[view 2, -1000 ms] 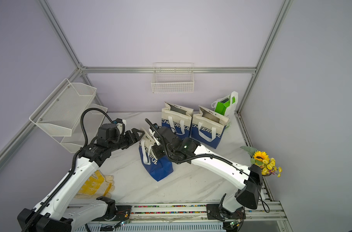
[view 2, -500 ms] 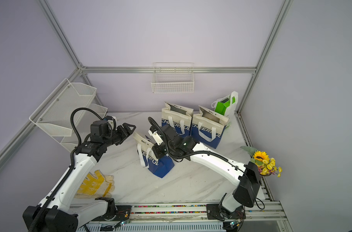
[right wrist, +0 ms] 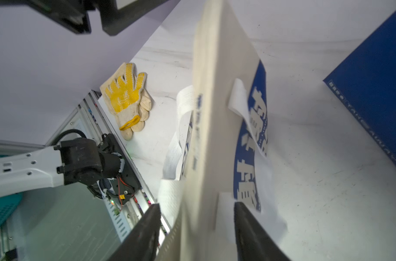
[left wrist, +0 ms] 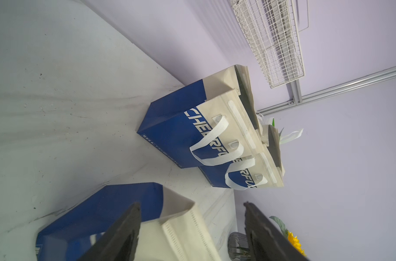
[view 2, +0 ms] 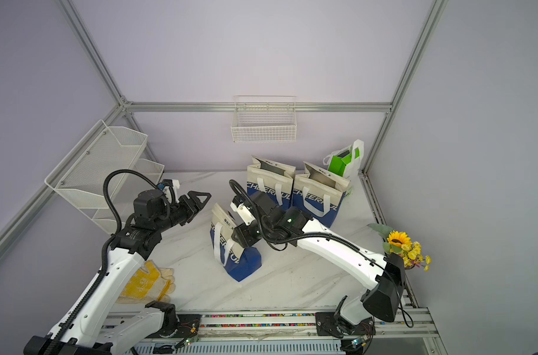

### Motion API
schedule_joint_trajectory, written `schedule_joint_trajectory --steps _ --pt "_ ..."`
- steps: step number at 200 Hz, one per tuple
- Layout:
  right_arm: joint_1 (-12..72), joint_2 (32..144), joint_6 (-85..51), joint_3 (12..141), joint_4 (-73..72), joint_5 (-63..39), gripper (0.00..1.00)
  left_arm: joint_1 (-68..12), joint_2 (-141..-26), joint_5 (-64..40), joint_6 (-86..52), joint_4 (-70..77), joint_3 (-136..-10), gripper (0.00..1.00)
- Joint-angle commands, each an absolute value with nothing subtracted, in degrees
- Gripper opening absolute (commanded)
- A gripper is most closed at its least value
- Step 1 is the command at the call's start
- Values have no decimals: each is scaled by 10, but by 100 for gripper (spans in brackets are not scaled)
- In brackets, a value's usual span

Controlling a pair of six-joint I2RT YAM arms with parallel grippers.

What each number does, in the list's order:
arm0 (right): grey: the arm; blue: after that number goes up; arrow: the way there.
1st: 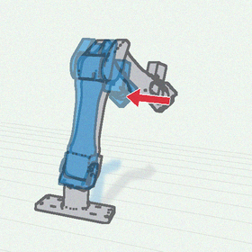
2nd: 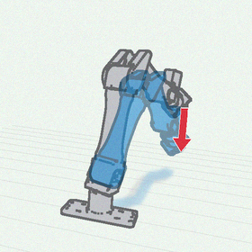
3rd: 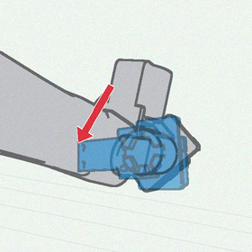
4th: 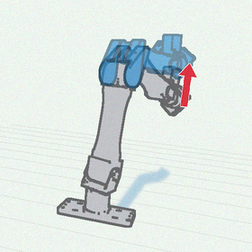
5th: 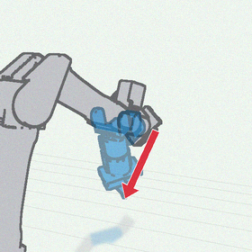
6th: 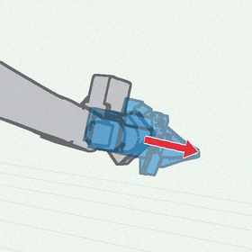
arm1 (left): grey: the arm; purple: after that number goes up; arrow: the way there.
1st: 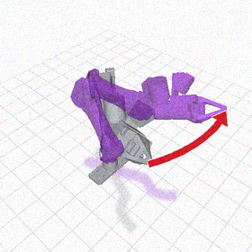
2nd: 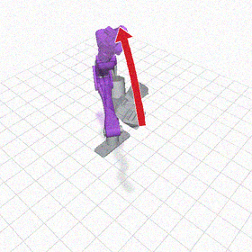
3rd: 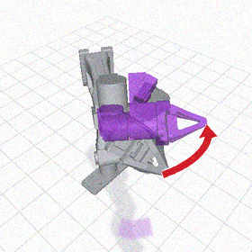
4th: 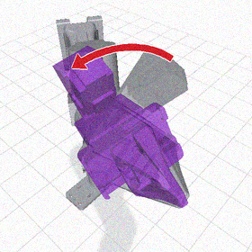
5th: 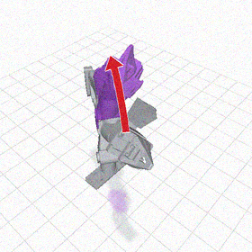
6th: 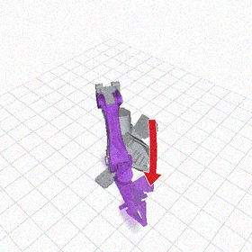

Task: Open the takeout bag
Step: Place the takeout bag at the center of the board.

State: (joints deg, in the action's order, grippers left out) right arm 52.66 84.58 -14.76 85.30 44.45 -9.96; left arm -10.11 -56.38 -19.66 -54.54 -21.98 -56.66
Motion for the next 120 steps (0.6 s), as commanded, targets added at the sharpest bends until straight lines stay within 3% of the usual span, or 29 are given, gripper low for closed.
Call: schedule_joint_trajectory --steps 1,34,78,120 --pt "528 812 -161 881 462 -92 61 -103 -511 -183 -588 -200 -536 72" --pt "528 852 -181 926 447 -102 64 -103 -481 -163 -551 -296 -561 73" --pt "528 988 -208 1031 431 -113 67 -80 -521 -200 -527 -376 -603 73" --pt "530 1102 -191 1146 519 -68 44 -52 -528 -265 -504 -347 -606 74"
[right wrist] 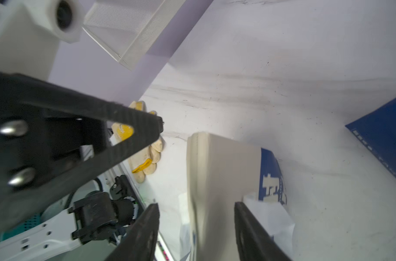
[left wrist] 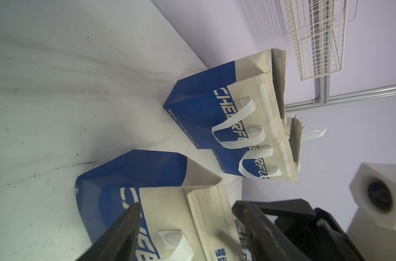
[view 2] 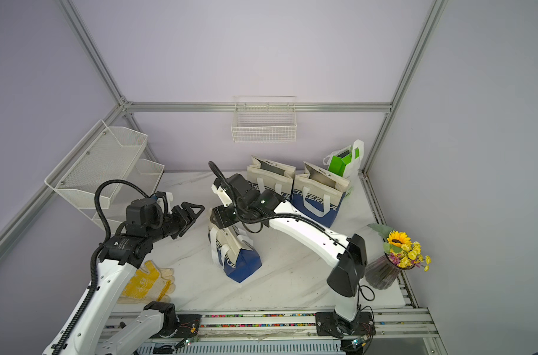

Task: Open the takeout bag
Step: Place the takeout bag at the center of the board, then adjust the takeout bag at the center of the board.

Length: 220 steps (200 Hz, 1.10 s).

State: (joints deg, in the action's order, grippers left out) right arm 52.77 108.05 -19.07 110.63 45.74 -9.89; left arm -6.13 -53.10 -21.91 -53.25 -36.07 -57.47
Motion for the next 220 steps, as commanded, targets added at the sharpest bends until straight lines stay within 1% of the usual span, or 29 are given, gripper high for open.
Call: schedule_joint_trajectory --steps 1,25,37,53,70,88,123,157,175,178,181,182,183,187,190,196,200,204,215,220 --pt "530 1102 -191 1147 520 -67 43 -51 -528 -265 -504 -346 -606 74" --pt "530 1103 -178 1147 533 -71 25 -50 -528 -303 -518 -302 -585 73" --pt "530 1095 -165 1139 527 -77 18 -50 -522 -321 -531 -272 -571 73" --pt "525 1096 -139 1148 528 -101 13 -51 -518 -343 -550 -230 -548 72" --pt "510 1108 -113 1175 535 -143 0 -51 -520 -365 -563 -190 -524 72" --pt "488 1119 -78 1208 545 -200 0 -51 -527 -378 -572 -162 -510 72" --pt "471 1146 2 1300 622 -209 0 -55 -531 -406 -596 -136 -510 71" --pt "459 1162 33 1284 640 -204 0 -67 -519 -400 -610 -129 -499 71" --pt "454 1170 45 1281 638 -206 0 -86 -509 -372 -613 -128 -480 71" --pt "452 1171 46 1281 638 -208 5 -90 -509 -366 -613 -127 -477 71" --pt "450 1171 46 1282 638 -209 13 -93 -508 -361 -613 -126 -474 71" --pt "448 1171 46 1282 639 -211 18 -95 -508 -360 -613 -126 -473 71" --pt "448 1171 46 1282 639 -211 18 -97 -508 -358 -614 -125 -472 71" --pt "446 1170 48 1282 638 -215 28 -104 -508 -351 -616 -121 -467 71" --pt "444 1169 48 1282 637 -217 38 -109 -509 -347 -619 -115 -464 71" --pt "442 1165 51 1278 633 -220 47 -121 -509 -338 -626 -103 -458 70" --pt "440 1161 52 1273 629 -221 51 -129 -511 -332 -631 -93 -453 70" --pt "438 1156 54 1266 625 -222 53 -136 -511 -325 -638 -83 -449 70" --pt "433 1142 54 1248 613 -230 53 -157 -514 -306 -654 -52 -440 70" --pt "431 1135 53 1238 606 -234 51 -163 -516 -297 -660 -43 -438 70"
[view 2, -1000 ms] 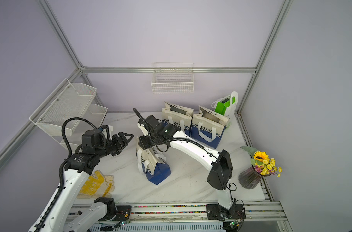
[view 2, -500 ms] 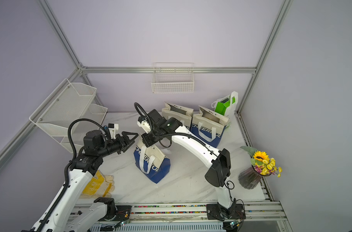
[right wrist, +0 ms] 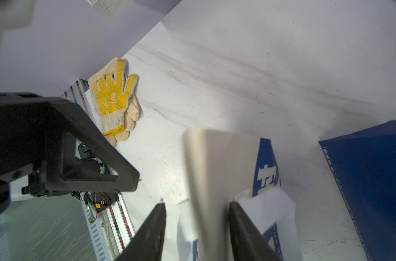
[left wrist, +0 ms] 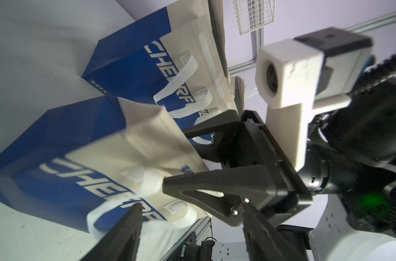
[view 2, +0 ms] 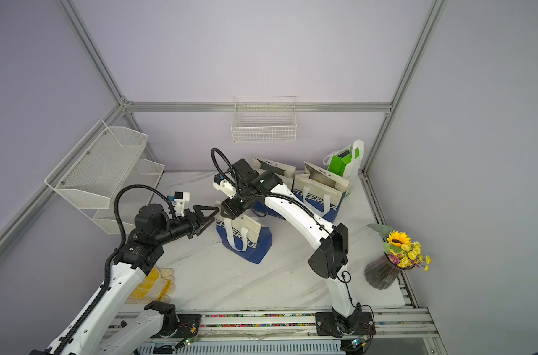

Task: Open the takeout bag
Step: Adjust the takeout bag at the center of the board.

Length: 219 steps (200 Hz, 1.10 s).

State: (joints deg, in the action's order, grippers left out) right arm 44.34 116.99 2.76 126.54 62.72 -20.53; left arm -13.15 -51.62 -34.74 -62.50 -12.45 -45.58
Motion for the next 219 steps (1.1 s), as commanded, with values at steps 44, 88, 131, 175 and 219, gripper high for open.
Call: schedule_joint_trajectory --steps 44,88,131,175,219 --pt "416 1066 16 1105 492 -288 23 -171 -547 -274 -709 18 -430 66" --pt "391 1052 -12 1053 425 -354 8 -169 -578 -263 -719 63 -419 62" --pt "378 1052 -29 1028 393 -396 0 -157 -591 -266 -764 169 -372 58" --pt "361 1048 -39 1000 364 -456 0 -148 -599 -264 -782 229 -345 55" --pt "349 1046 -44 982 350 -491 0 -129 -661 -288 -835 380 -334 44"
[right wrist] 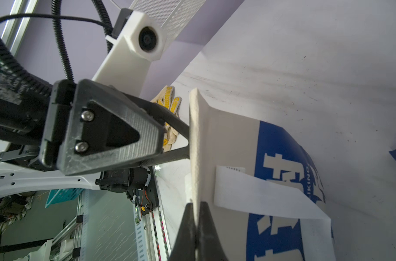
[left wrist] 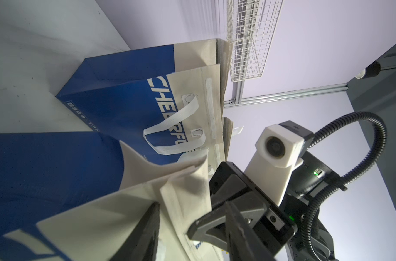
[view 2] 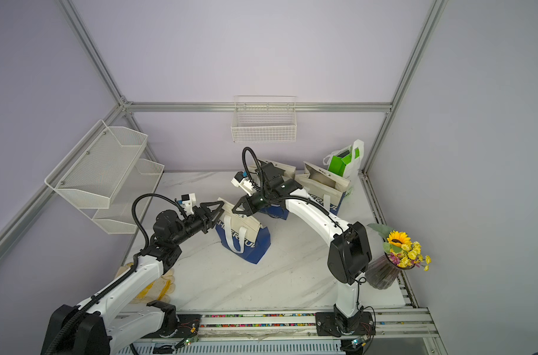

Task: Open the takeout bag
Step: Adjust the takeout bag at the center of the board.

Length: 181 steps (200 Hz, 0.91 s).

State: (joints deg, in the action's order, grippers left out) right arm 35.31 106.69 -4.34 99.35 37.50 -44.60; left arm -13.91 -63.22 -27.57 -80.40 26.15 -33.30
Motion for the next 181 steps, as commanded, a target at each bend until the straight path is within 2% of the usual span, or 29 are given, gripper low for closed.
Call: schedule_joint_trajectory --steps 1,51,75,124,153,181 --pt "349 1046 -45 982 349 -491 0 -129 -662 -289 -835 380 -335 44" --pt "345 1047 -53 971 332 -516 0 -127 -700 -307 -843 440 -337 41" --pt "345 1049 -55 973 333 -513 0 -125 -705 -317 -846 477 -342 34" --pt "345 1048 -66 968 327 -506 0 -125 -692 -330 -792 396 -362 19" --pt "345 1041 -77 962 317 -502 0 -125 -686 -326 -774 355 -361 0" --pt "345 1026 -90 953 306 -482 0 -125 -667 -305 -752 294 -370 0"
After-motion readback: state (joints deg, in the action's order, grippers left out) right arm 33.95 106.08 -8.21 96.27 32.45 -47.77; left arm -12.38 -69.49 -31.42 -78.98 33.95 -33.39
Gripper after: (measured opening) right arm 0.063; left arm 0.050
